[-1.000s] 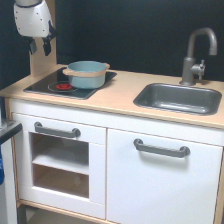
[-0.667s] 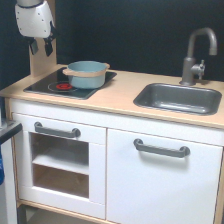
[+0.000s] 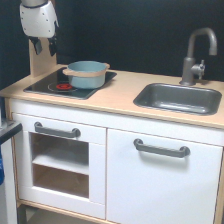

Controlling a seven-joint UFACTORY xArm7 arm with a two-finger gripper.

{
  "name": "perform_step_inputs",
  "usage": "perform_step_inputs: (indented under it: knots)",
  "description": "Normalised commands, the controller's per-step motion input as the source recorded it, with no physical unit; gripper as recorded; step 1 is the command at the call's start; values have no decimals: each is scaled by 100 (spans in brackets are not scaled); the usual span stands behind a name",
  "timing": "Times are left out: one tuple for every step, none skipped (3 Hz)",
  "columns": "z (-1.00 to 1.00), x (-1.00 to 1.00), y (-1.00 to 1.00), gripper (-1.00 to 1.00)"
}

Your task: Place the pot in the sink

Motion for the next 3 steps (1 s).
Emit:
perform_step_inputs:
  knots:
    - [3,67,55,100]
    - [-24,60,59,100]
    - [-65,26,51,100]
